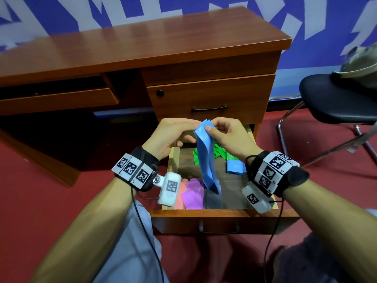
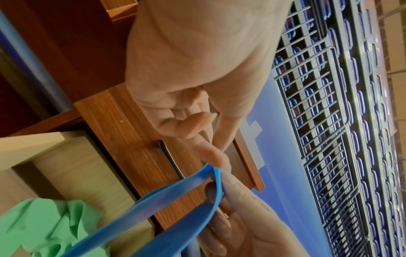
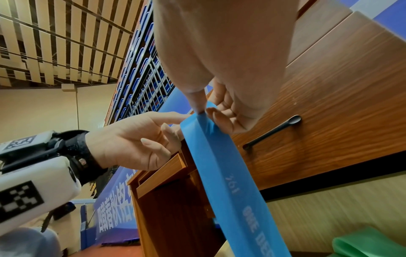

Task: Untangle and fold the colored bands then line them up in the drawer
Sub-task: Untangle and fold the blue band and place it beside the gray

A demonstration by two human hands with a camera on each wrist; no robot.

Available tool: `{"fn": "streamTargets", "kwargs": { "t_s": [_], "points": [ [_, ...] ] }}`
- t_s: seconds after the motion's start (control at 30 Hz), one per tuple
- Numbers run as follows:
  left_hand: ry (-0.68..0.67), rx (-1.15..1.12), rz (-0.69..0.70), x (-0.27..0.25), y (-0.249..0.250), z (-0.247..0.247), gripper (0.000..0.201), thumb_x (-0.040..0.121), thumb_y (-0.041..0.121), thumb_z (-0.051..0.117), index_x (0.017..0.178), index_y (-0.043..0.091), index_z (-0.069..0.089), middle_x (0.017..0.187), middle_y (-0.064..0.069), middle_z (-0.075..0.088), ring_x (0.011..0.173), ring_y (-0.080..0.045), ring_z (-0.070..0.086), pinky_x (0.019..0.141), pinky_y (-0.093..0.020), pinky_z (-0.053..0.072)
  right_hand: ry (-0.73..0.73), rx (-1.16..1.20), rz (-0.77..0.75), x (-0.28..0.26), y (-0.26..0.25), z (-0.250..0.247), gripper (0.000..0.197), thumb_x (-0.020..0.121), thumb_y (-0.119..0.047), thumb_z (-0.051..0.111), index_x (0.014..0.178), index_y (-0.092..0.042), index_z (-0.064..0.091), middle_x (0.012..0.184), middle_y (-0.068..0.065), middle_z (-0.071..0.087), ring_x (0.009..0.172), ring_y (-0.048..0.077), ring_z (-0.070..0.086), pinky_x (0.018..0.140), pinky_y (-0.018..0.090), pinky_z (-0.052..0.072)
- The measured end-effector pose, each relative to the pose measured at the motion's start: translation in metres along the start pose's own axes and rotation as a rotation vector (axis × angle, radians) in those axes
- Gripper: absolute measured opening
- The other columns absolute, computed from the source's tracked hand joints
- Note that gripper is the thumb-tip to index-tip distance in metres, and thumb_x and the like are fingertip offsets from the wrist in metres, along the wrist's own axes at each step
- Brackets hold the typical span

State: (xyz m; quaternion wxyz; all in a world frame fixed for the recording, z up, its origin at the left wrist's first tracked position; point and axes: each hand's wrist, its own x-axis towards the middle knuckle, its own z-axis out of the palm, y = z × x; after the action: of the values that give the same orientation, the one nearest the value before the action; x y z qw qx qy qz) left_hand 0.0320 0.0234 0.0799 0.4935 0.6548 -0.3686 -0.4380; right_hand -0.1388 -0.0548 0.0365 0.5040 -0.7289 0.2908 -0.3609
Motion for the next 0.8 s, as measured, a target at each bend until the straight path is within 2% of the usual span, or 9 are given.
{"fn": "streamTargets", "kwargs": {
  "t_s": [0.1, 0.27, 0.37, 0.47, 0.63, 0.73, 0.8],
  "points": [
    [-0.007, -0.027, -0.063, 0.0, -0.001, 0.0, 0.011, 0.089, 0.019, 0.073, 0.096, 0.019, 0.081, 0.092, -0.006, 0.079, 0.057, -0.008, 0.066, 0.038, -0.015, 0.029, 0.0, -0.02, 0.003, 0.0, 0.0, 0.0, 0.015, 0.1, -0.016, 0.06, 0.099, -0.006, 0.071, 0.078, -0.006, 0.065, 0.057, -0.006, 0.052, 0.054, 0.007, 0.037],
    [0.011, -0.019, -0.076, -0.001, 0.0, 0.002, 0.01, 0.088, 0.019, 0.073, 0.093, 0.02, 0.081, 0.089, -0.003, 0.079, 0.055, -0.009, 0.063, 0.039, -0.016, 0.025, 0.003, -0.057, 0.013, 0.002, 0.002, 0.001, 0.014, 0.099, -0.018, 0.061, 0.092, -0.012, 0.071, 0.08, -0.002, 0.068, 0.061, -0.003, 0.054, 0.055, 0.009, 0.038],
    [0.021, 0.016, -0.018, -0.001, -0.001, 0.004, 0.011, 0.087, 0.017, 0.074, 0.095, 0.018, 0.081, 0.083, -0.005, 0.078, 0.049, -0.009, 0.061, 0.035, -0.015, 0.022, 0.011, -0.092, 0.03, 0.003, 0.005, 0.0, 0.014, 0.098, -0.023, 0.063, 0.088, -0.017, 0.071, 0.08, 0.0, 0.069, 0.065, 0.003, 0.055, 0.057, 0.013, 0.04],
    [0.009, 0.026, 0.041, -0.001, -0.005, 0.007, 0.014, 0.09, 0.015, 0.073, 0.102, 0.016, 0.081, 0.086, -0.005, 0.079, 0.046, -0.009, 0.059, 0.032, -0.015, 0.022, 0.03, -0.105, 0.055, 0.004, 0.006, -0.001, 0.017, 0.098, -0.024, 0.063, 0.086, -0.016, 0.07, 0.074, -0.004, 0.066, 0.059, 0.0, 0.052, 0.056, 0.016, 0.038],
    [0.005, 0.089, 0.136, -0.004, -0.006, 0.011, 0.016, 0.092, 0.021, 0.075, 0.106, 0.018, 0.08, 0.088, -0.003, 0.079, 0.045, -0.011, 0.059, 0.034, -0.016, 0.024, 0.075, -0.099, 0.091, 0.004, 0.006, -0.003, 0.015, 0.097, -0.025, 0.066, 0.086, -0.015, 0.071, 0.07, -0.006, 0.066, 0.052, -0.003, 0.052, 0.054, 0.018, 0.041],
    [0.028, 0.129, 0.191, -0.006, -0.005, 0.015, 0.016, 0.088, 0.017, 0.079, 0.103, 0.012, 0.08, 0.085, -0.005, 0.079, 0.042, -0.013, 0.056, 0.037, -0.017, 0.03, 0.119, -0.137, 0.103, 0.004, 0.007, -0.004, 0.017, 0.093, -0.03, 0.071, 0.09, -0.013, 0.072, 0.071, -0.006, 0.067, 0.054, -0.003, 0.054, 0.054, 0.019, 0.044],
    [0.064, 0.149, 0.252, -0.005, -0.005, 0.016, 0.012, 0.087, 0.009, 0.075, 0.097, 0.01, 0.081, 0.085, -0.006, 0.079, 0.04, -0.016, 0.054, 0.042, -0.021, 0.04, 0.172, -0.153, 0.12, 0.003, 0.008, -0.007, 0.025, 0.088, -0.038, 0.075, 0.098, -0.016, 0.069, 0.078, -0.006, 0.069, 0.064, 0.001, 0.062, 0.059, 0.022, 0.052]
  ]
}}
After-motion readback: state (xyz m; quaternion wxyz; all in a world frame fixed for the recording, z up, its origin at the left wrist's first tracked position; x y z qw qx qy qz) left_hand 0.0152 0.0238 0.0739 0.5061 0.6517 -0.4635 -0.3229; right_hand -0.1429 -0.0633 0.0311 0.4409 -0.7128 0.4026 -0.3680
